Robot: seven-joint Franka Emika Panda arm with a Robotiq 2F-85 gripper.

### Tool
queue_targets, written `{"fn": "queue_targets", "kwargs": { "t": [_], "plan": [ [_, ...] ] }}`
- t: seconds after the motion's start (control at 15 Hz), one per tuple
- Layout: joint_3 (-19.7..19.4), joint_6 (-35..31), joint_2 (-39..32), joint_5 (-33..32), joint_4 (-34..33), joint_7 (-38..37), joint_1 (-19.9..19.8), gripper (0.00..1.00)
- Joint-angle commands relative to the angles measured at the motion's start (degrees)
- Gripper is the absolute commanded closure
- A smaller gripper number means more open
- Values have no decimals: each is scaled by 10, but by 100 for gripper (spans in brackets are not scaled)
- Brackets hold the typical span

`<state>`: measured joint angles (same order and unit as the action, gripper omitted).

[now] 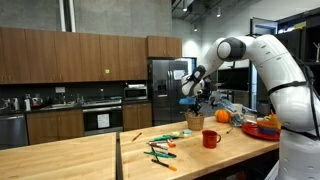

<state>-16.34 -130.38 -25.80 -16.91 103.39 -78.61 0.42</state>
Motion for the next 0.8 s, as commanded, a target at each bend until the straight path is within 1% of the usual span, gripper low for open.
{"fn": "queue_targets", "kwargs": {
  "t": [0.0,0.27,0.4,0.73],
  "plan": [
    [5,2,0,-3,-2,-1,-5,96],
    [6,2,0,-3,-2,-1,-5,96],
    [5,5,0,-2,-2,-3,-4,100],
    [11,19,15,3,-3,6,-4,99]
  ]
}}
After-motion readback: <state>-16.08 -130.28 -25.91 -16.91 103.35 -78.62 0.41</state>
